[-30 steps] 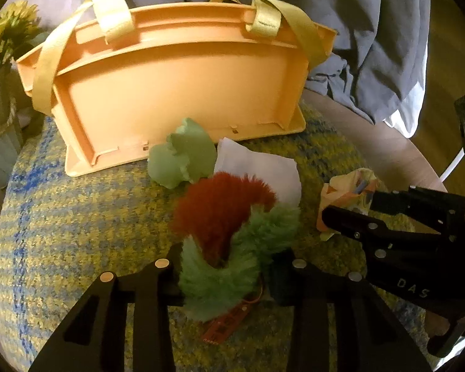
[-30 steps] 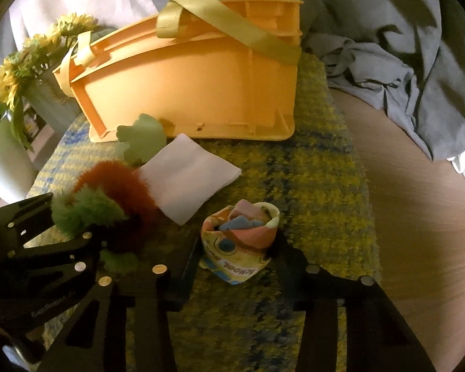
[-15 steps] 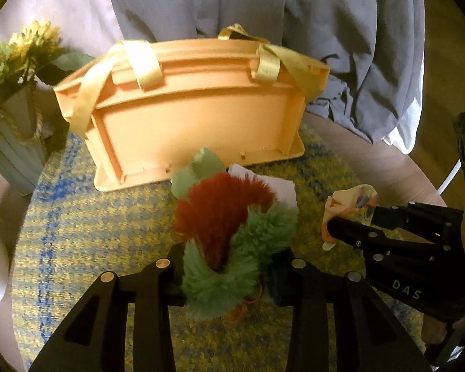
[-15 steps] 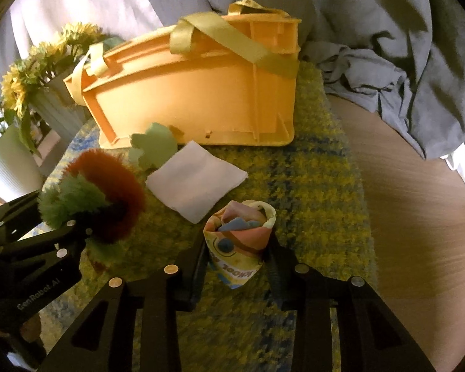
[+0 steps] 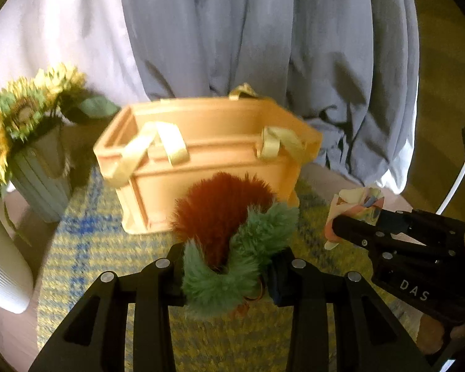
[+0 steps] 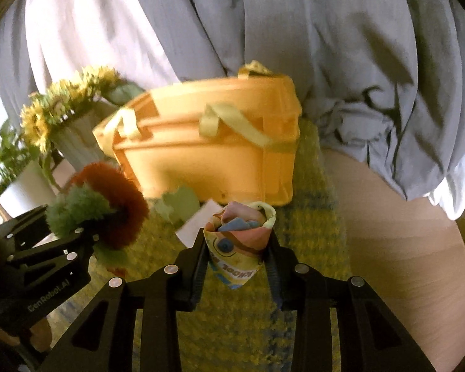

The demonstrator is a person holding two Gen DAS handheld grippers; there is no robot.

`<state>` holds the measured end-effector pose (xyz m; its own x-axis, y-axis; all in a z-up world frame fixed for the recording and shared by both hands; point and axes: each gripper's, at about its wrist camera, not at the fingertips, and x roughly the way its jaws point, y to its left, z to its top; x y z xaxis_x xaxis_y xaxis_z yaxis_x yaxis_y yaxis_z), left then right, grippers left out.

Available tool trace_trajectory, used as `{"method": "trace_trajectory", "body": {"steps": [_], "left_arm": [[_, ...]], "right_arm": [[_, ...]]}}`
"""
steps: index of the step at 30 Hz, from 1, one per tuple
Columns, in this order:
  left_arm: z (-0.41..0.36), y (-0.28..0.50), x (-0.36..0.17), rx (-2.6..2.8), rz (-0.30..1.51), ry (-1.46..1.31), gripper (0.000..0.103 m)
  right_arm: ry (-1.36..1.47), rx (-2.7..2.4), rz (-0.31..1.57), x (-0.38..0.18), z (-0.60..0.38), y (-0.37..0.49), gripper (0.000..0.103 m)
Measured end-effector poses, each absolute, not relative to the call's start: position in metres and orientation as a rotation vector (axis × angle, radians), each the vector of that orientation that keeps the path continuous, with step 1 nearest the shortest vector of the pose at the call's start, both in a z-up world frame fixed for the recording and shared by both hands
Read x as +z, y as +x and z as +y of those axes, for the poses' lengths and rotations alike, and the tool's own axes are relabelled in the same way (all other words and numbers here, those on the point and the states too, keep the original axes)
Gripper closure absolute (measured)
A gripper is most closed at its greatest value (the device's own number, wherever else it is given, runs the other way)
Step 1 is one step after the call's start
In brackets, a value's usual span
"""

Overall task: Organize soft objects
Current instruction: 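Lift and carry the fluffy plush and rolled sock over the orange crate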

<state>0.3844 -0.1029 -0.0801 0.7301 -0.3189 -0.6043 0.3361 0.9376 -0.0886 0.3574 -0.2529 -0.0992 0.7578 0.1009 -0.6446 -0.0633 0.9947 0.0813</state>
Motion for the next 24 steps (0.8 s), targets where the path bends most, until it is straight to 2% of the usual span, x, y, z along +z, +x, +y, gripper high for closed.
{"method": "trace_trajectory", "body": {"steps": [24], "left_arm": [[-0.086,0.378,0.011,-0.369,0.398,0.008,0.067]], "right_arm": [[0.082,0.150,0.441,-0.014,-0.229,0.352,0.068]]}}
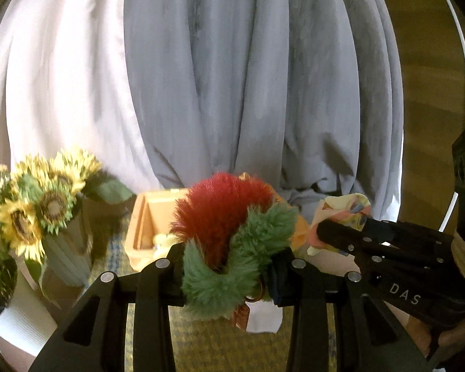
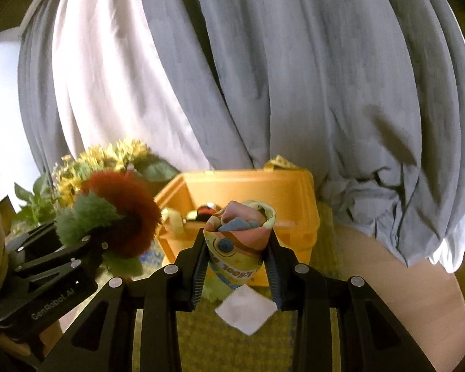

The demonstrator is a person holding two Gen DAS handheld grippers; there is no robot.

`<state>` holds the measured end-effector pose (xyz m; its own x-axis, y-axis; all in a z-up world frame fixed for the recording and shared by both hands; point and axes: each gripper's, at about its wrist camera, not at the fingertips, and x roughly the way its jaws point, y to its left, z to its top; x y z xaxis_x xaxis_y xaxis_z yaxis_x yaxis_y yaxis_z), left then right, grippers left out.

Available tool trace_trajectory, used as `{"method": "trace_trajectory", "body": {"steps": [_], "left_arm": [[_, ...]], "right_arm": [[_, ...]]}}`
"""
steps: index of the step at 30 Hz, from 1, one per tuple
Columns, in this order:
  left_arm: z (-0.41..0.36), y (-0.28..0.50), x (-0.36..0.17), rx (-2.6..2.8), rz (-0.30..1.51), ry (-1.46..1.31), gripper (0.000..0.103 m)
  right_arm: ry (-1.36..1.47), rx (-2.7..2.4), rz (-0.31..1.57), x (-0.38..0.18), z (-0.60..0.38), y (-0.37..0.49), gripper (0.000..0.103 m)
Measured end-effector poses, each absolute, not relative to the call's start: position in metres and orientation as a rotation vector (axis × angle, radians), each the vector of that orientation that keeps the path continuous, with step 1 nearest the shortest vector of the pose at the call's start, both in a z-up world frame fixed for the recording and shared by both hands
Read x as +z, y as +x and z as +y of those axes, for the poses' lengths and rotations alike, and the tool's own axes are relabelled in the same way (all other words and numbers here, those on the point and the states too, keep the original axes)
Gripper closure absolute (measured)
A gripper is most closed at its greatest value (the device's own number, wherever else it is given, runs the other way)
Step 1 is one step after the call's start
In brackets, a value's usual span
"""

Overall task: Organize soft objects
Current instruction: 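Lift and carry the fluffy plush and rolled sock over the orange crate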

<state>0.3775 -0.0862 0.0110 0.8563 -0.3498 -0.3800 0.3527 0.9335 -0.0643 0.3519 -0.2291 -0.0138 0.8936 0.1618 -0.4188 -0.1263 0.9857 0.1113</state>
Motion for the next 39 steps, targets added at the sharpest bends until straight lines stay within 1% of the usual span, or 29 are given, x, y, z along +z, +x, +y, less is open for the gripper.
{"method": "trace_trajectory", "body": {"steps": [11,23,39], "left_arm": [[-0.085,0.386,0.037,-0.362,0.321,-0.008,0.067],[-0.087,0.404,0.058,-0.343,0.260,-0.001,0.067],[-0.096,0.462,0.054,-0.328,0.298,0.009,0.067]], "right_arm": [[0.084,0.152,0.343,0.014,-0.227,0.356,0.068],[0.093,0.149,0.278,0.031,-0.231,0.376,0.068],[0.070,0.117,0.277,0.035,-0.238,0.422,0.068]]}}
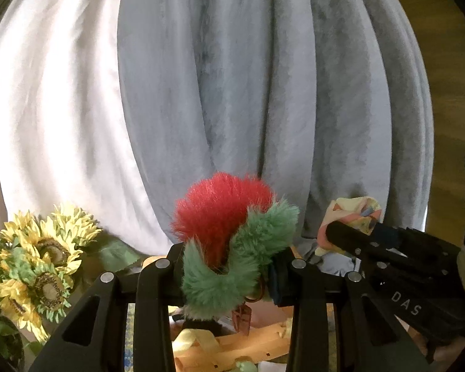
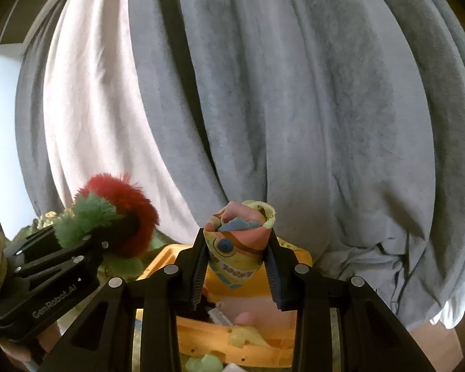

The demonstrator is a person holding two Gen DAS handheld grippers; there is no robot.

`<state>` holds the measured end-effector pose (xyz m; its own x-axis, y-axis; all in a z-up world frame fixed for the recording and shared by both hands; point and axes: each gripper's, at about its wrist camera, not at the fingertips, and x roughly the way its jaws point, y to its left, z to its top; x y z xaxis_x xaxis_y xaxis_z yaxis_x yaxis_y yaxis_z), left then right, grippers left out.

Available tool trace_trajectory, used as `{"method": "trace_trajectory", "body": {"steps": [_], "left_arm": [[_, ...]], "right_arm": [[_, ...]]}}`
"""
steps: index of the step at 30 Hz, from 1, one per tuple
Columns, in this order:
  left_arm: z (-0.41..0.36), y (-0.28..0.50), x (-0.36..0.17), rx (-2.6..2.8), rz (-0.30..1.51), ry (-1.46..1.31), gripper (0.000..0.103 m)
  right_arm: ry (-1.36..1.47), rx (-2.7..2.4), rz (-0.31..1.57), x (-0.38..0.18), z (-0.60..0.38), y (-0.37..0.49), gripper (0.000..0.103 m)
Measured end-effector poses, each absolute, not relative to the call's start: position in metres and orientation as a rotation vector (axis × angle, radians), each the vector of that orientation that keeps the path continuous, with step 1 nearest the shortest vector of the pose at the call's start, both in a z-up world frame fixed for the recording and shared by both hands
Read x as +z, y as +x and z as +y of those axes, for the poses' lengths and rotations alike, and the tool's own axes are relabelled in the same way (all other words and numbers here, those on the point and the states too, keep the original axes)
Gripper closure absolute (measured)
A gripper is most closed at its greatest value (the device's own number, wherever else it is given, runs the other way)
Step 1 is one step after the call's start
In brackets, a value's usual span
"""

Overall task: Organize soft objects
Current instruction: 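Lift and carry the fluffy plush and rolled sock over the orange crate, then open both tools to drop the fluffy plush and sock into the crate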

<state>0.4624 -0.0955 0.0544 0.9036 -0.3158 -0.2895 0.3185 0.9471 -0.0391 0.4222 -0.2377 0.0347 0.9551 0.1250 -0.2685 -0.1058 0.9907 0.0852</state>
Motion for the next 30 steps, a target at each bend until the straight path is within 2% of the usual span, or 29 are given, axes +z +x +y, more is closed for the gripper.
{"method": "trace_trajectory", "body": {"steps": [30], "left_arm": [[-0.137,0.579,-0.021,-0.351,0.580,0.167,0.066]], "right_arm": [[0.073,0.075,0.578,-0.034,-0.255,0.533,0.068]]}}
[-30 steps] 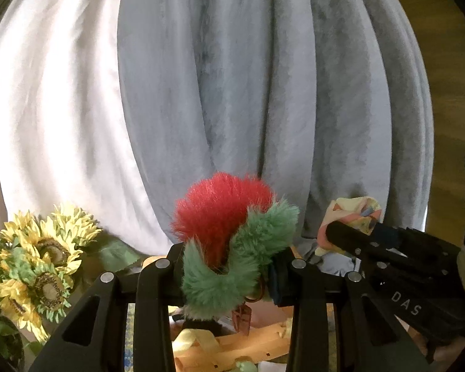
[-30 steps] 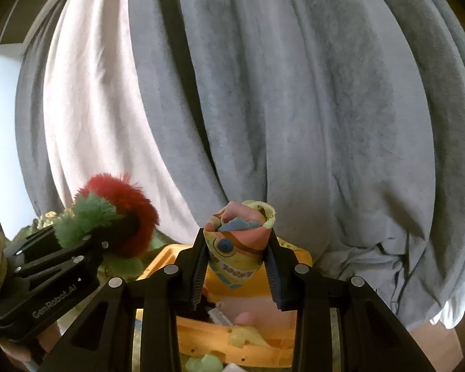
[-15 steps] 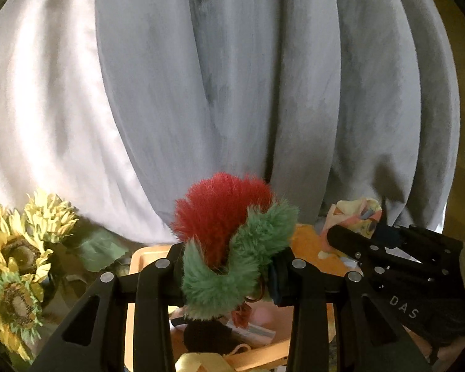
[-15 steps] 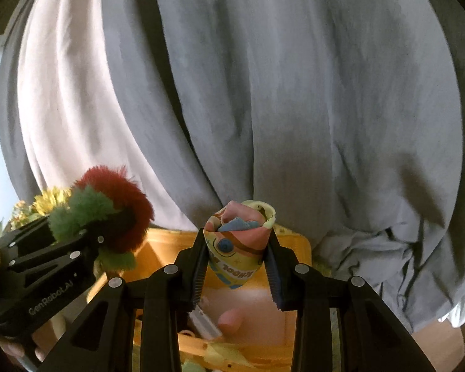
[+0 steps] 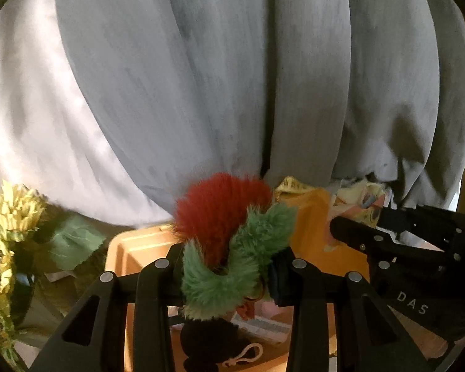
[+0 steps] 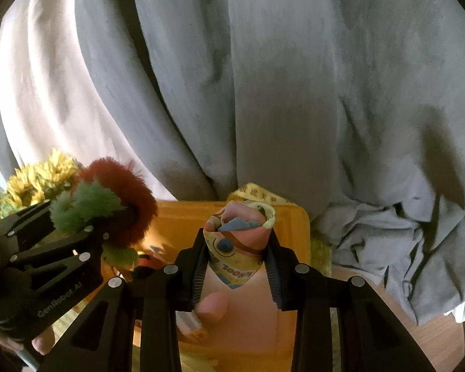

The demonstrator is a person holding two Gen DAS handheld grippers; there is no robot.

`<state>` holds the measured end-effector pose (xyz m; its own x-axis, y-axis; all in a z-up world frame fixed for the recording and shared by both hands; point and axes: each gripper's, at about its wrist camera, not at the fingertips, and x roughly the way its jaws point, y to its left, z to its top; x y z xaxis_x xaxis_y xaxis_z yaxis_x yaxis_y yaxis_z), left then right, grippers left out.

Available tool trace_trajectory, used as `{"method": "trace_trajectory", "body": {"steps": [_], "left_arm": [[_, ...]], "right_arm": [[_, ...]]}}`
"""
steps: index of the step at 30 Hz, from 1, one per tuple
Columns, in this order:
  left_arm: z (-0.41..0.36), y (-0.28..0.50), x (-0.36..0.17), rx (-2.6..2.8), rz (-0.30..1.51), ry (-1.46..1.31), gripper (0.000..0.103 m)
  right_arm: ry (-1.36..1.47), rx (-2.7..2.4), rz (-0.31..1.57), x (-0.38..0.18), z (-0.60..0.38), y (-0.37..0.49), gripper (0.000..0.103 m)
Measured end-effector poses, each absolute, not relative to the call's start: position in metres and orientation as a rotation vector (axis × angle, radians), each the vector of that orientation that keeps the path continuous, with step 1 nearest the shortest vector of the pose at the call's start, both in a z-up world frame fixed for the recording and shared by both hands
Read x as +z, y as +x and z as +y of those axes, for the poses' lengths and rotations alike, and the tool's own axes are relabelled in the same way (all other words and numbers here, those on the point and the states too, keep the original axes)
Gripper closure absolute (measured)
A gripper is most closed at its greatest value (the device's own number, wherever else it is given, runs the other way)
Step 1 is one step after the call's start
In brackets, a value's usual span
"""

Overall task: Organize soft objects
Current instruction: 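Open both tools to drop the fluffy plush and sock into the crate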

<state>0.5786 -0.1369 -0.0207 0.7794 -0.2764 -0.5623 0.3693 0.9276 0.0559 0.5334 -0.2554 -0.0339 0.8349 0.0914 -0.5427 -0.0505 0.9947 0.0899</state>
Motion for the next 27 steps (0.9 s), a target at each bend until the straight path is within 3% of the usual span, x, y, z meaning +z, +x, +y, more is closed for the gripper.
{"method": "trace_trajectory", "body": {"steps": [9,15,19,27], "left_arm": [[-0.142,0.593,-0.044,-0.374,0.678,0.228,0.060],[-0.138,0.593,-0.045,-0.353,0.685,0.220,0.039],[-0.136,0.585,-0.038,-0.319,0.649,0.236,0.032],[-0.119,0.547,-0.008,-0.247,0.512,0.208,0.032]], "right_arm": [[0.042,0.077,0.678,-0.057,-0.258,0.555,0.064],[0.068,0.057,0.706,-0.064,-0.264,0.561,0.043],[0.094,0.028,0.696,-0.062,-0.269,0.556,0.043],[0.103,-0.026,0.592,-0.040,-0.272,0.526,0.039]]}}
